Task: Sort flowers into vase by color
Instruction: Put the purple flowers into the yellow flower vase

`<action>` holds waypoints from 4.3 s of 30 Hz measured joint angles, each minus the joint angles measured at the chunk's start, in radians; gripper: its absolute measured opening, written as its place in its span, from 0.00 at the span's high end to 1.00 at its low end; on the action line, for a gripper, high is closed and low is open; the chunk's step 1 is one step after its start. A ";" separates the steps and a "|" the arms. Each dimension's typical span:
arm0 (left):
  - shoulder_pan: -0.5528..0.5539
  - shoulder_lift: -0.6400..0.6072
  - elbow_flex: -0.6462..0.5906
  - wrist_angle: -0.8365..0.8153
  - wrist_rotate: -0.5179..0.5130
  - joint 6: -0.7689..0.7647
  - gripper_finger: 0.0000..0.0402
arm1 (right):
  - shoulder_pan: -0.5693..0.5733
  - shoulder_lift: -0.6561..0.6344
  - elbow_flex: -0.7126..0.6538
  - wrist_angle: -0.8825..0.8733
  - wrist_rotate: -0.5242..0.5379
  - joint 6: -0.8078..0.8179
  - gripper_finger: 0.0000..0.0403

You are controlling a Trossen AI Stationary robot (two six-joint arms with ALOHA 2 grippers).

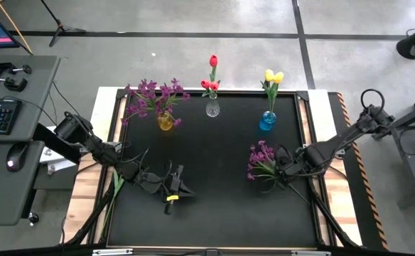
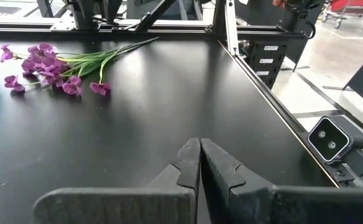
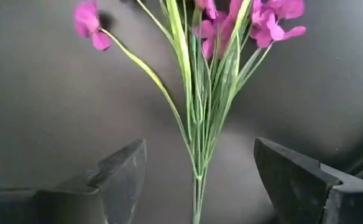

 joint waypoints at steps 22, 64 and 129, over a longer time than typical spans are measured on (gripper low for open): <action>-0.004 0.000 0.001 -0.007 0.001 0.000 1.00 | 0.000 0.252 -0.186 0.248 -0.159 -0.069 0.30; -0.260 -0.648 0.002 0.139 -0.503 0.639 1.00 | -0.338 0.624 0.186 1.913 -0.149 -1.285 1.00; -0.475 -0.847 0.007 0.209 -0.459 0.926 1.00 | -0.695 1.222 1.165 1.514 -0.213 -1.822 1.00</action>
